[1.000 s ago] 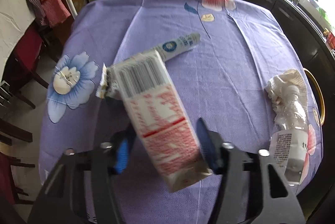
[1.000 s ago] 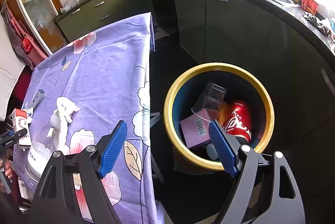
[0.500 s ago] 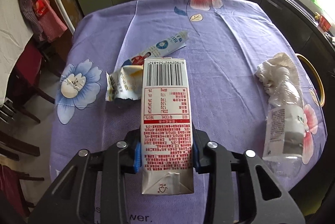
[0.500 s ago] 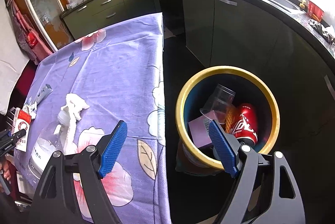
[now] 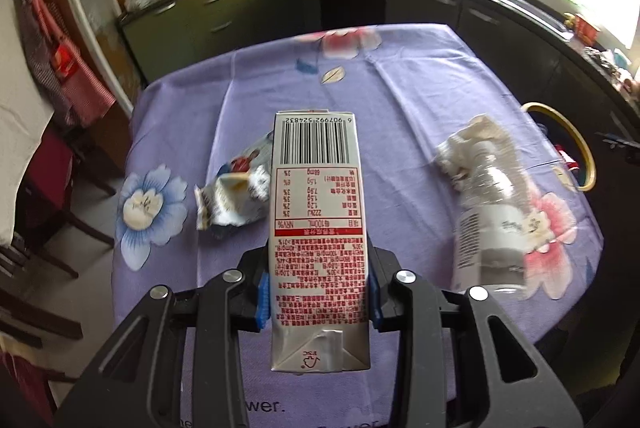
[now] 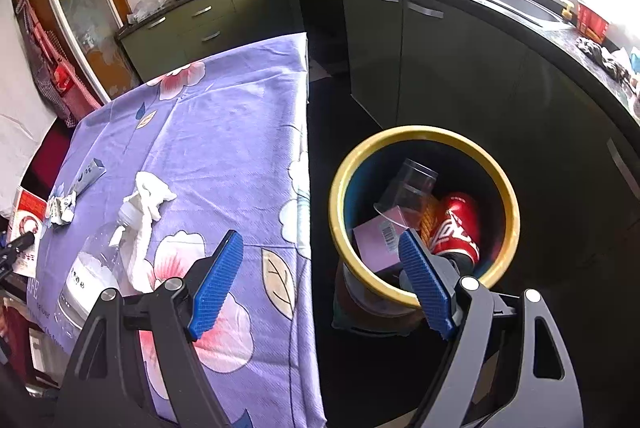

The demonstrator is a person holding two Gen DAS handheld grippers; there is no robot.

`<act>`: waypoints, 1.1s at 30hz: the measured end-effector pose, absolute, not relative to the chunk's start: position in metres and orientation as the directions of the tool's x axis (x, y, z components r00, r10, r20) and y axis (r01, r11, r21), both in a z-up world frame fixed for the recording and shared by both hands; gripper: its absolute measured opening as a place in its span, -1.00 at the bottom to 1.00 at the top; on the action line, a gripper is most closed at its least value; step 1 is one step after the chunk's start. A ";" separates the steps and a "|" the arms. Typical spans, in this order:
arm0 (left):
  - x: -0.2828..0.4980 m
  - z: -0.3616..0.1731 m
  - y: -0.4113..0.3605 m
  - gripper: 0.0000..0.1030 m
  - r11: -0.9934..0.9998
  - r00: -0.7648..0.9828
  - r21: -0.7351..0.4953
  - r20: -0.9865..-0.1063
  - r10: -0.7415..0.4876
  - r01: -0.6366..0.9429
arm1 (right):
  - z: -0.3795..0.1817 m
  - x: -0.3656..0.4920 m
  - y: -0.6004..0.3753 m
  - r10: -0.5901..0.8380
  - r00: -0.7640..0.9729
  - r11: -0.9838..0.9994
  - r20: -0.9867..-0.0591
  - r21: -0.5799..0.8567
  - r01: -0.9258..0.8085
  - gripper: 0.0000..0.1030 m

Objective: Collect trash
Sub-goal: 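Carry the milk carton over the bin and open the left gripper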

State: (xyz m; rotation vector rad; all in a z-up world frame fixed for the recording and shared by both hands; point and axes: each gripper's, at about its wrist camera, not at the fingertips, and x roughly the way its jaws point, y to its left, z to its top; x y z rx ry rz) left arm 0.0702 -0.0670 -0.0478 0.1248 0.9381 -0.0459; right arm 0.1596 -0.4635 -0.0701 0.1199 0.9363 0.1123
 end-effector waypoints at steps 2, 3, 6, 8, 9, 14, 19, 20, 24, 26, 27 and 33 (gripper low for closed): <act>0.071 -0.037 -0.076 -0.34 0.988 0.606 0.080 -0.796 -0.017 0.133 | -0.072 0.155 -0.470 0.142 0.590 0.988 -0.794 0.155 -0.030 0.54; 0.071 -0.033 -0.081 -0.34 0.986 0.612 0.083 -0.790 -0.025 0.147 | -0.073 0.154 -0.472 0.138 0.592 0.988 -0.794 0.154 -0.024 0.54; 0.076 -0.018 -0.099 -0.34 0.973 0.631 0.090 -0.773 -0.065 0.211 | -0.076 0.148 -0.483 0.124 0.599 0.988 -0.791 0.156 0.002 0.54; 0.081 -0.009 -0.114 -0.34 0.962 0.630 0.081 -0.769 -0.106 0.262 | -0.079 0.144 -0.492 0.120 0.602 0.986 -0.790 0.165 0.019 0.54; 0.085 -0.005 -0.123 -0.34 0.954 0.628 0.076 -0.767 -0.130 0.290 | -0.080 0.142 -0.496 0.116 0.602 0.986 -0.790 0.166 0.028 0.54; 0.100 0.008 -0.163 -0.34 0.914 0.620 0.071 -0.756 -0.212 0.400 | -0.084 0.132 -0.521 0.074 0.613 0.982 -0.787 0.164 0.093 0.54; 0.122 0.019 -0.221 -0.34 0.844 0.580 0.065 -0.755 -0.308 0.533 | -0.087 0.120 -0.549 0.031 0.625 0.971 -0.780 0.171 0.166 0.54; 0.127 0.019 -0.235 -0.34 0.825 0.567 0.066 -0.756 -0.326 0.562 | -0.088 0.117 -0.555 0.025 0.627 0.967 -0.779 0.177 0.182 0.54; 0.147 0.012 -0.300 -0.34 0.741 0.479 0.050 -0.791 -0.380 0.670 | -0.095 0.110 -0.578 0.012 0.624 0.952 -0.781 0.199 0.231 0.55; 0.156 0.006 -0.328 -0.34 0.706 0.440 0.039 -0.806 -0.396 0.707 | -0.101 0.106 -0.589 0.010 0.616 0.945 -0.788 0.209 0.252 0.55; 0.161 0.000 -0.348 -0.34 0.683 0.418 0.037 -0.815 -0.402 0.729 | -0.104 0.105 -0.594 0.009 0.612 0.941 -0.791 0.213 0.261 0.55; 0.192 -0.039 -0.438 -0.33 0.612 0.320 0.013 -0.862 -0.394 0.791 | -0.116 0.097 -0.621 0.003 0.596 0.924 -0.803 0.230 0.305 0.55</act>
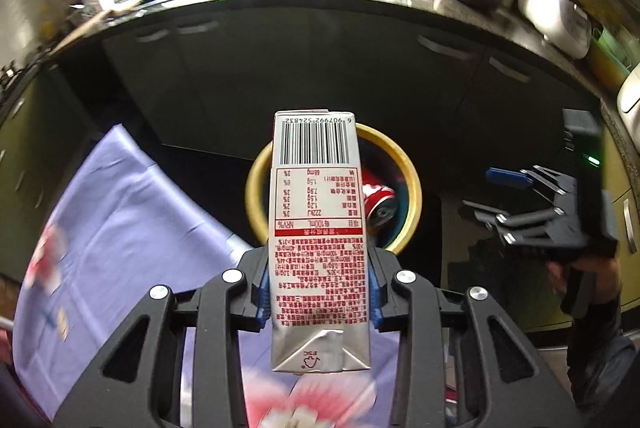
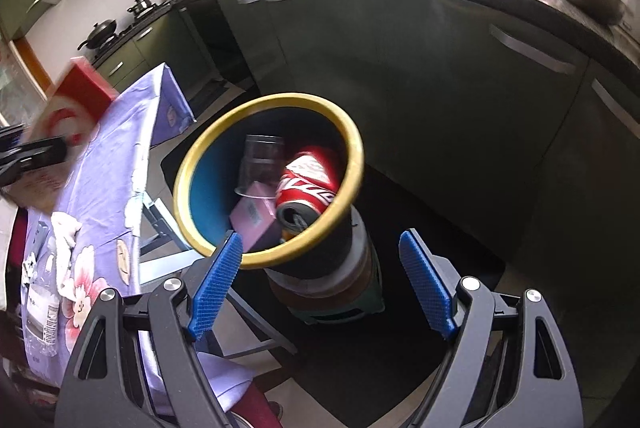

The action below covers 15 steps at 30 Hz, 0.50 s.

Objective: Collect trash
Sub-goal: 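Carry the milk carton over the bin and open the left gripper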

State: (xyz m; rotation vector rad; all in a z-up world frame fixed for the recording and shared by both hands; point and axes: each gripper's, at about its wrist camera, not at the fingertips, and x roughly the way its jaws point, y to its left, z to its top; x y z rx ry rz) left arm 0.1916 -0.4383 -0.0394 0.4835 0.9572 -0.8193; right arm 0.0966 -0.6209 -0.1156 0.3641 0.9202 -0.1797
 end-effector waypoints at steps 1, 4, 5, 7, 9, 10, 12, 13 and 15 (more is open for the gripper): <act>0.195 -0.046 -0.449 -0.33 0.608 0.315 0.016 -0.866 -0.389 0.794 | -0.117 0.095 -0.626 0.002 0.596 0.921 -0.803 0.234 0.311 0.55; 0.209 -0.071 -0.481 0.14 0.600 0.309 0.029 -0.877 -0.368 0.799 | -0.121 0.091 -0.638 0.005 0.601 0.910 -0.799 0.253 0.329 0.57; 0.215 -0.079 -0.488 0.24 0.608 0.314 0.034 -0.878 -0.361 0.793 | -0.123 0.090 -0.640 0.008 0.602 0.906 -0.798 0.260 0.333 0.58; 0.222 -0.086 -0.494 0.25 0.618 0.324 0.042 -0.878 -0.352 0.785 | -0.127 0.089 -0.645 0.015 0.603 0.900 -0.798 0.274 0.339 0.58; 0.223 -0.078 -0.487 0.25 0.632 0.324 0.016 -0.869 -0.375 0.775 | -0.130 0.089 -0.645 0.016 0.600 0.902 -0.800 0.270 0.337 0.58; 0.223 -0.070 -0.480 0.25 0.635 0.329 0.005 -0.859 -0.393 0.772 | -0.131 0.090 -0.644 0.015 0.598 0.906 -0.801 0.264 0.331 0.58; 0.217 -0.048 -0.457 0.25 0.650 0.365 0.003 -0.829 -0.423 0.760 | -0.130 0.093 -0.640 0.011 0.600 0.911 -0.800 0.255 0.323 0.59; 0.215 -0.040 -0.448 0.26 0.659 0.381 0.003 -0.818 -0.431 0.752 | -0.129 0.096 -0.636 0.011 0.604 0.915 -0.797 0.253 0.316 0.59; 0.211 -0.020 -0.422 0.32 0.695 0.430 0.004 -0.789 -0.440 0.719 | -0.126 0.104 -0.627 0.025 0.607 0.921 -0.795 0.254 0.295 0.60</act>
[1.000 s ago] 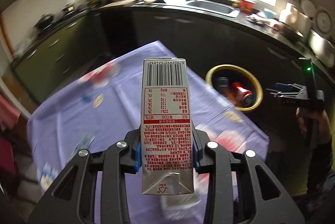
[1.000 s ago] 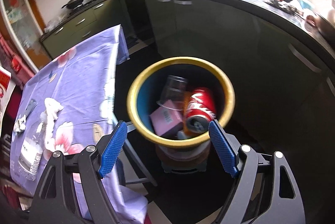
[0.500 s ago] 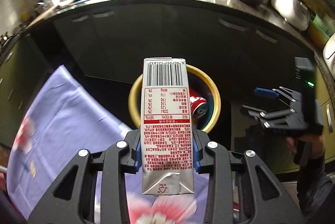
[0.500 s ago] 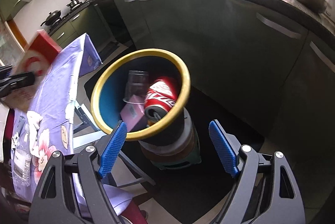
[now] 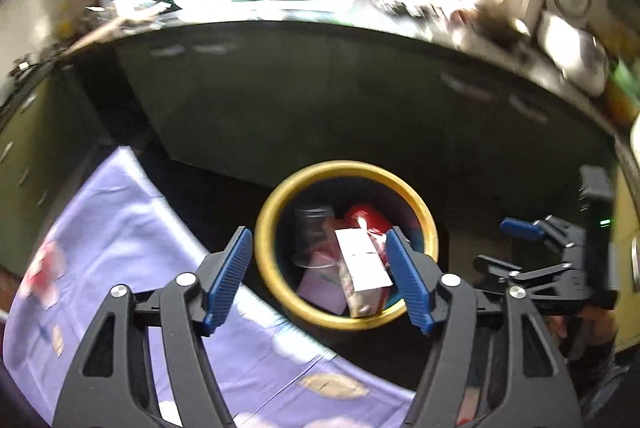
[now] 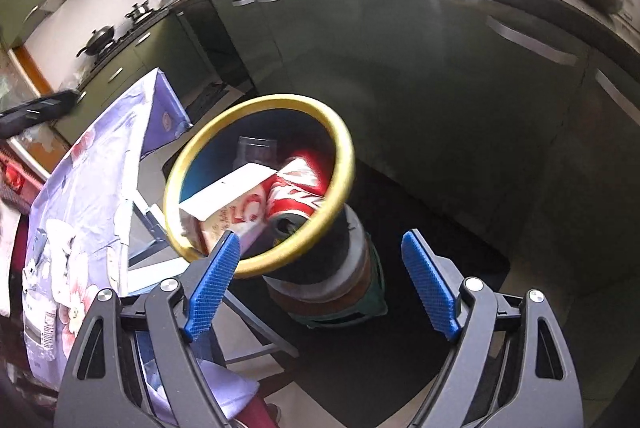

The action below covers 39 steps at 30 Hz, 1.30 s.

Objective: Collect trash
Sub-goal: 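Carry the milk carton over the bin and open the left gripper, then grasp the white tissue off the water bottle with the right gripper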

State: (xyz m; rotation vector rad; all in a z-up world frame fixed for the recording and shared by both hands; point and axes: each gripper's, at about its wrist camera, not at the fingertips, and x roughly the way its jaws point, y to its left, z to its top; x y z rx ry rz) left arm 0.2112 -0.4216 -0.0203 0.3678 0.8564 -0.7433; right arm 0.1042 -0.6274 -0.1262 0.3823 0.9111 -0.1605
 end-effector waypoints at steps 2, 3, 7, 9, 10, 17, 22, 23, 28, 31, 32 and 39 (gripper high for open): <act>0.206 -0.004 -0.391 0.34 0.734 0.480 0.015 -0.765 -0.429 0.679 | -0.124 0.113 -0.618 0.052 0.605 0.928 -0.794 0.263 0.265 0.60; 0.205 0.003 -0.378 0.34 0.753 0.503 0.019 -0.755 -0.420 0.658 | -0.123 0.119 -0.613 0.071 0.604 0.932 -0.794 0.268 0.243 0.60; 0.198 0.024 -0.302 0.34 0.848 0.593 0.021 -0.724 -0.352 0.529 | -0.110 0.149 -0.572 0.145 0.593 0.959 -0.792 0.261 0.114 0.60; 0.191 0.030 -0.261 0.35 0.892 0.629 0.014 -0.715 -0.306 0.451 | -0.102 0.161 -0.550 0.170 0.588 0.966 -0.791 0.251 0.058 0.60; 0.187 0.031 -0.243 0.36 0.908 0.641 0.014 -0.713 -0.284 0.419 | -0.097 0.167 -0.533 0.187 0.584 0.970 -0.790 0.243 0.017 0.60; 0.148 0.028 -0.124 0.40 0.974 0.686 -0.035 -0.704 -0.183 0.224 | -0.075 0.186 -0.430 0.321 0.513 0.947 -0.796 0.255 -0.196 0.60; 0.124 0.013 -0.058 0.41 0.985 0.701 -0.058 -0.696 -0.158 0.164 | -0.077 0.183 -0.359 0.383 0.415 0.916 -0.825 0.281 -0.287 0.44; 0.120 0.011 -0.047 0.41 0.986 0.705 -0.053 -0.694 -0.150 0.157 | -0.079 0.181 -0.345 0.394 0.394 0.910 -0.830 0.292 -0.296 0.37; 0.111 -0.003 -0.005 0.44 0.989 0.695 -0.082 -0.704 -0.145 0.124 | -0.096 0.182 -0.306 0.366 0.339 0.918 -0.867 0.277 -0.283 0.14; 0.104 -0.011 0.014 0.44 0.990 0.695 -0.087 -0.706 -0.137 0.107 | -0.106 0.187 -0.304 0.352 0.319 0.926 -0.880 0.279 -0.253 0.03; 0.102 -0.012 0.018 0.44 0.991 0.697 -0.091 -0.703 -0.137 0.103 | -0.111 0.192 -0.304 0.341 0.317 0.931 -0.885 0.270 -0.247 -0.02; 0.088 -0.010 0.048 0.44 0.995 0.734 -0.098 -0.675 -0.076 0.012 | -0.133 0.210 -0.293 0.349 0.260 0.925 -0.900 0.287 -0.247 -0.30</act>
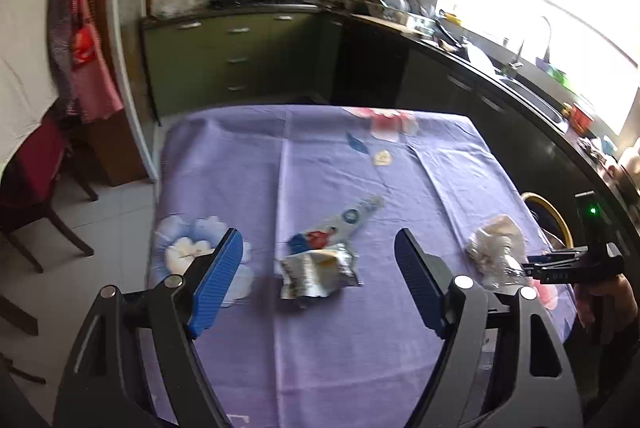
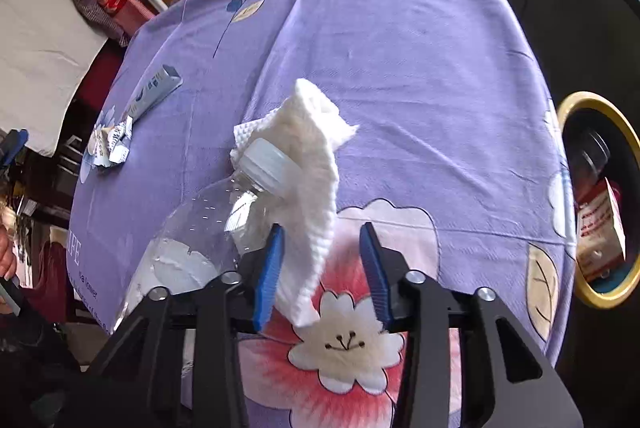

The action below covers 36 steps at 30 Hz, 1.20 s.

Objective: Collect trash
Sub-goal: 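Grasp the white tissue off the water bottle with the right gripper, then carry the tissue over the bin and open the right gripper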

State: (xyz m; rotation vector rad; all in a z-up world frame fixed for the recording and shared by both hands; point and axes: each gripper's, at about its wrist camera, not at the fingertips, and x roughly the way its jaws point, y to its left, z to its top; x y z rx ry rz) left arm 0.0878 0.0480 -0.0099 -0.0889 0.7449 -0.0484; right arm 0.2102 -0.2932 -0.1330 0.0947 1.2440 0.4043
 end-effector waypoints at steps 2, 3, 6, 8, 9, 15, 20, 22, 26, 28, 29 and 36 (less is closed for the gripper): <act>0.084 -0.010 0.053 0.44 0.995 0.736 -0.095 -0.674 -0.064 0.000 | -0.133 0.212 -0.291 0.349 0.266 0.924 -0.898 0.282 -0.258 -0.68; 0.082 -0.009 0.054 0.44 0.995 0.737 -0.095 -0.674 -0.062 -0.003 | -0.133 0.213 -0.289 0.350 0.266 0.922 -0.898 0.280 -0.268 -0.78; 0.079 -0.007 0.057 0.44 0.996 0.742 -0.088 -0.669 -0.048 -0.016 | -0.130 0.213 -0.286 0.339 0.290 0.923 -0.895 0.258 -0.285 -0.93; 0.077 -0.004 0.058 0.45 0.996 0.747 -0.088 -0.663 -0.041 -0.023 | -0.124 0.212 -0.285 0.326 0.314 0.927 -0.892 0.235 -0.293 -0.94; 0.075 -0.003 0.058 0.45 0.996 0.749 -0.088 -0.661 -0.041 -0.024 | -0.121 0.211 -0.285 0.315 0.331 0.930 -0.889 0.218 -0.297 -0.95; 0.066 -0.002 0.047 0.46 0.997 0.752 -0.074 -0.657 -0.058 0.012 | -0.092 0.210 -0.286 0.276 0.422 0.938 -0.864 0.146 -0.315 -0.95; 0.059 0.000 0.042 0.47 0.998 0.759 -0.062 -0.649 -0.055 0.020 | -0.059 0.208 -0.286 0.271 0.500 0.938 -0.823 0.110 -0.328 -0.95; 0.055 0.001 0.041 0.49 0.998 0.761 -0.053 -0.647 -0.049 0.019 | -0.047 0.207 -0.286 0.269 0.525 0.939 -0.807 0.099 -0.330 -0.95; 0.049 0.001 0.039 0.50 0.999 0.761 -0.042 -0.647 -0.046 0.024 | -0.024 0.205 -0.288 0.269 0.572 0.941 -0.775 0.084 -0.328 -0.95; 0.047 0.001 0.037 0.50 0.999 0.761 -0.035 -0.647 -0.046 0.031 | -0.012 0.201 -0.291 0.265 0.594 0.943 -0.760 0.077 -0.323 -0.95; 0.046 0.001 0.036 0.50 0.999 0.761 -0.033 -0.647 -0.047 0.034 | -0.007 0.198 -0.295 0.261 0.603 0.945 -0.754 0.073 -0.318 -0.95; 0.047 -0.001 0.021 0.51 0.996 0.756 -0.020 -0.650 -0.078 0.086 | 0.023 0.186 -0.345 0.167 0.672 0.977 -0.721 0.031 -0.209 -0.95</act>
